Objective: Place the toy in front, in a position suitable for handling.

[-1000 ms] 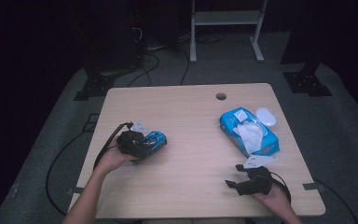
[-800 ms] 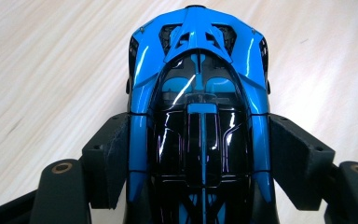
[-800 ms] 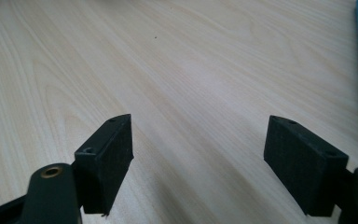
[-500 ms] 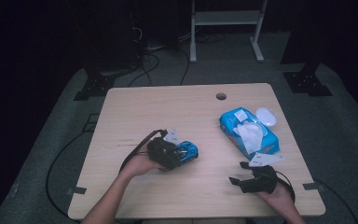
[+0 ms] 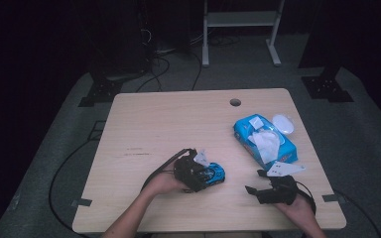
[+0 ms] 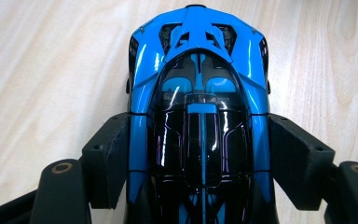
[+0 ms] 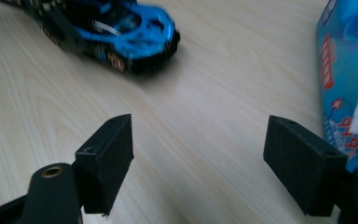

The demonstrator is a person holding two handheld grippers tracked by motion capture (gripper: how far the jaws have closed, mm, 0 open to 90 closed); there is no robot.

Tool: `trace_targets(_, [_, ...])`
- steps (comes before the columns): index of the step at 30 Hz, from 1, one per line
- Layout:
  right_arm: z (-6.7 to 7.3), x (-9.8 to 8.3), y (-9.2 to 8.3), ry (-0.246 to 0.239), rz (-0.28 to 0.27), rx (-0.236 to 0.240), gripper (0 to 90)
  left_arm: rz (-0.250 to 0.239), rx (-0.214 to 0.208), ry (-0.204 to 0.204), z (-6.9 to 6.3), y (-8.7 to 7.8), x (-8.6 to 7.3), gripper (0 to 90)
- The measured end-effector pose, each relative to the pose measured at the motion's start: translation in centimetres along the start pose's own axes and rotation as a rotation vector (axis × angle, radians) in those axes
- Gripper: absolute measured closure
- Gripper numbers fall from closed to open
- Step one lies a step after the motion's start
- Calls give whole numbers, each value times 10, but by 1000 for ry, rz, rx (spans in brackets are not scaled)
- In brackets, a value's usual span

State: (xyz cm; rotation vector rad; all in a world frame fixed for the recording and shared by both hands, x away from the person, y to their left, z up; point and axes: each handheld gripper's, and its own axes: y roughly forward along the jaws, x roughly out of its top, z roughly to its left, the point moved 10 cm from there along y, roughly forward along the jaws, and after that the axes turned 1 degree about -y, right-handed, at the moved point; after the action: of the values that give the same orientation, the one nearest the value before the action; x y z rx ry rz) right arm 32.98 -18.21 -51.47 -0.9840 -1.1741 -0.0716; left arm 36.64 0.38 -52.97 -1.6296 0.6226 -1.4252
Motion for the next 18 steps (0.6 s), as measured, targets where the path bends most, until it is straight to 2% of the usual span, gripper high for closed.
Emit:
trace_targets(3, [-1,11,-7,-22,-33,-28,231,16,1,8,-2,4,-2,281])
trace_targets(6, [-9,22,-13,-26,-58,-56,231,22,-2,16,-4,7,-2,281])
trace_targets(13, [-37,40,-27,-9,-83,-122,231,16,-13,12,-4,10,-3,280])
trace_targets(18, [-59,55,-33,-17,-83,-178,231,13,-8,18,-4,11,-3,256])
